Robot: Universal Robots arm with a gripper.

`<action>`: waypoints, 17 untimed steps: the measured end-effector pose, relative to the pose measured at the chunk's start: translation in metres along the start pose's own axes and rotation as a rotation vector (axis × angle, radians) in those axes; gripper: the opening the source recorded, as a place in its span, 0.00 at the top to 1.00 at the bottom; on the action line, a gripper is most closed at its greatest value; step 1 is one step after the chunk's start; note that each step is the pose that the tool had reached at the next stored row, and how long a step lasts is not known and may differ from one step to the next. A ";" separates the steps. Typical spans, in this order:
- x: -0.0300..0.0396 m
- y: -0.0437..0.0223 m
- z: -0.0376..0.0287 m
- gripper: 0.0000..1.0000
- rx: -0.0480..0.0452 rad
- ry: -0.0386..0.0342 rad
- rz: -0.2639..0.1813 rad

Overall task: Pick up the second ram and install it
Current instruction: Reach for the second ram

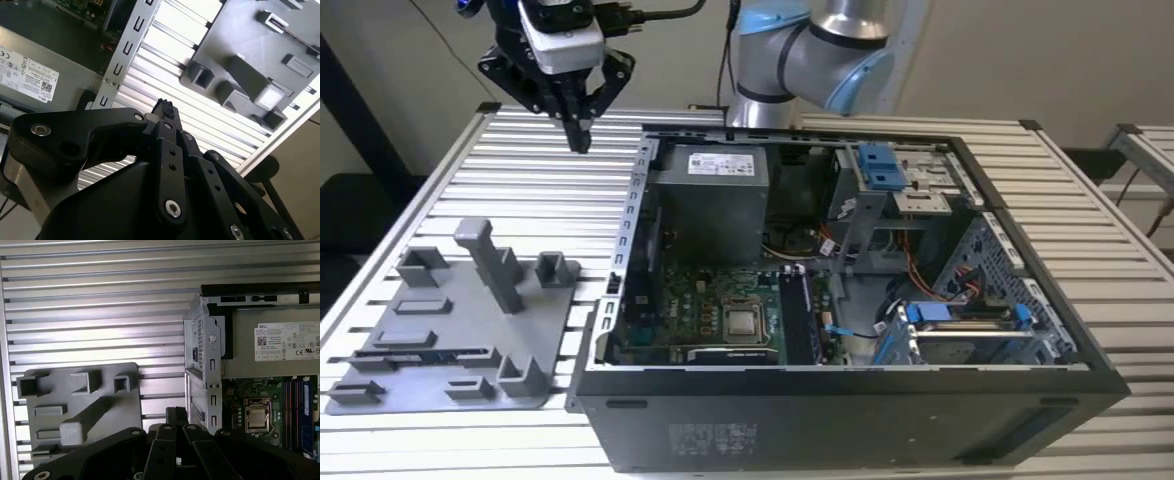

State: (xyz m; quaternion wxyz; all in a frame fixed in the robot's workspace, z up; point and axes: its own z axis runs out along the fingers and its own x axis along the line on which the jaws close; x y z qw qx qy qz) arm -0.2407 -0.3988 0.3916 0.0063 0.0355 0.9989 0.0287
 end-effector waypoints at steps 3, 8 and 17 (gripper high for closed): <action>0.0074 -0.0005 0.0000 0.89 -0.0015 0.0014 0.000; 0.0188 -0.0013 0.0000 0.89 -0.0034 0.0040 0.000; 0.0448 -0.0032 0.0000 0.89 -0.0076 0.0082 0.001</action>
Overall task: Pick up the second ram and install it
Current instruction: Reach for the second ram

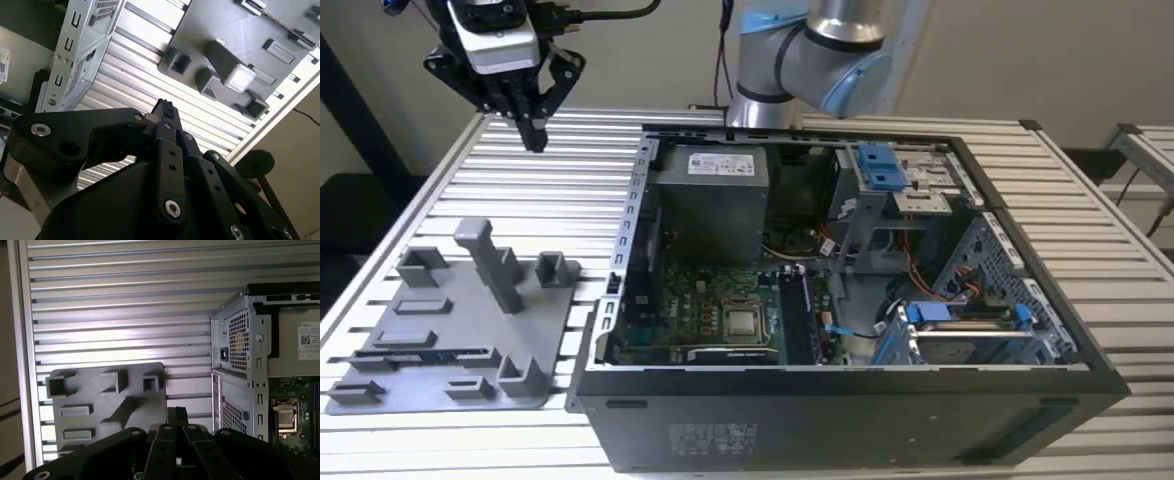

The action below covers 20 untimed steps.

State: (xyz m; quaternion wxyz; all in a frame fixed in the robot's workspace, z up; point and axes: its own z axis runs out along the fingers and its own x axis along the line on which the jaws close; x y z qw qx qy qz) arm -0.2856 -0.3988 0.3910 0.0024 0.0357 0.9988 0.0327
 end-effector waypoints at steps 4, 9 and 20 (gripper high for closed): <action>0.0129 -0.0009 0.0001 0.89 -0.0021 0.0019 0.000; 0.0291 -0.0021 0.0002 0.89 -0.0040 0.0032 0.000; 0.0562 -0.0041 0.0014 0.89 -0.0043 0.0052 -0.029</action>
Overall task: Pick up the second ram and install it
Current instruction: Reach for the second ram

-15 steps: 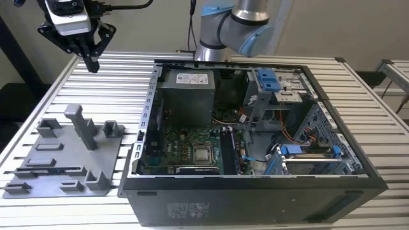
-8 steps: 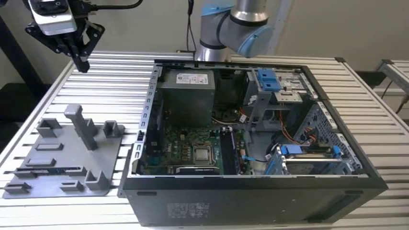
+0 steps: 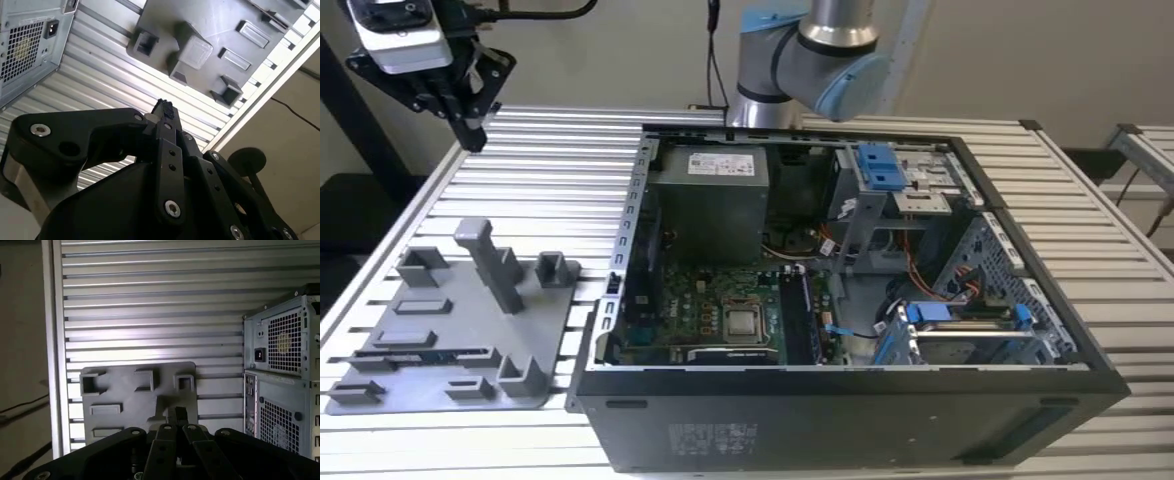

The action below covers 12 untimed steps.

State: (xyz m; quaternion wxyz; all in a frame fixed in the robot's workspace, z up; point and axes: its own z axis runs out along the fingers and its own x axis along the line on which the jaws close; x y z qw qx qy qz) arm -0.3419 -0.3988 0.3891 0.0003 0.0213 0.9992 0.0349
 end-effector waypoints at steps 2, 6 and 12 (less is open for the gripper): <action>0.0015 -0.0001 0.0007 0.89 0.0000 0.0015 -0.023; 0.0105 -0.0005 0.0009 0.89 0.0002 0.0027 -0.036; 0.0276 -0.0012 0.0010 0.89 0.0001 0.0030 -0.043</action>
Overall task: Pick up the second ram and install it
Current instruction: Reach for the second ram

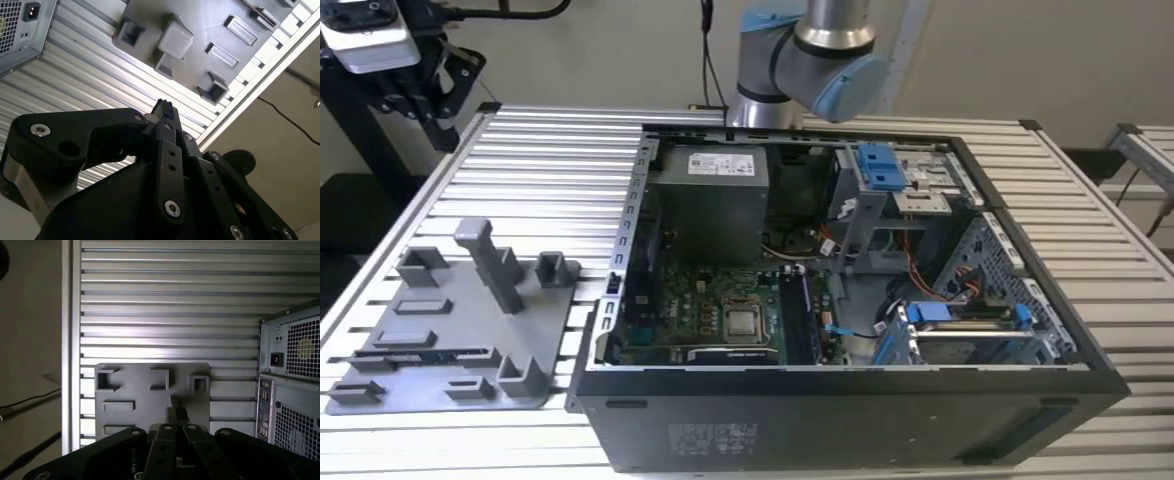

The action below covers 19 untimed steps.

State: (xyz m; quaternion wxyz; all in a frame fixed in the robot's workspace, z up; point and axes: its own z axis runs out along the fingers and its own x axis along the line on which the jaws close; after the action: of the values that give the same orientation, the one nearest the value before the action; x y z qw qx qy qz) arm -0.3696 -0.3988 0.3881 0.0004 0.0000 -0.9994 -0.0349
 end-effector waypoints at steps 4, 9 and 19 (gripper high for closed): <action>0.0113 0.0000 0.0001 0.89 0.0001 0.0003 -0.005; 0.0259 0.0000 0.0003 0.89 0.0000 0.0007 -0.011; 0.0413 0.0000 0.0005 0.89 0.0001 0.0015 -0.022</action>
State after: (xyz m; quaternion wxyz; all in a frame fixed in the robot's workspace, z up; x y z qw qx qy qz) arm -0.4109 -0.3987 0.3876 0.0008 0.0108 -0.9993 -0.0349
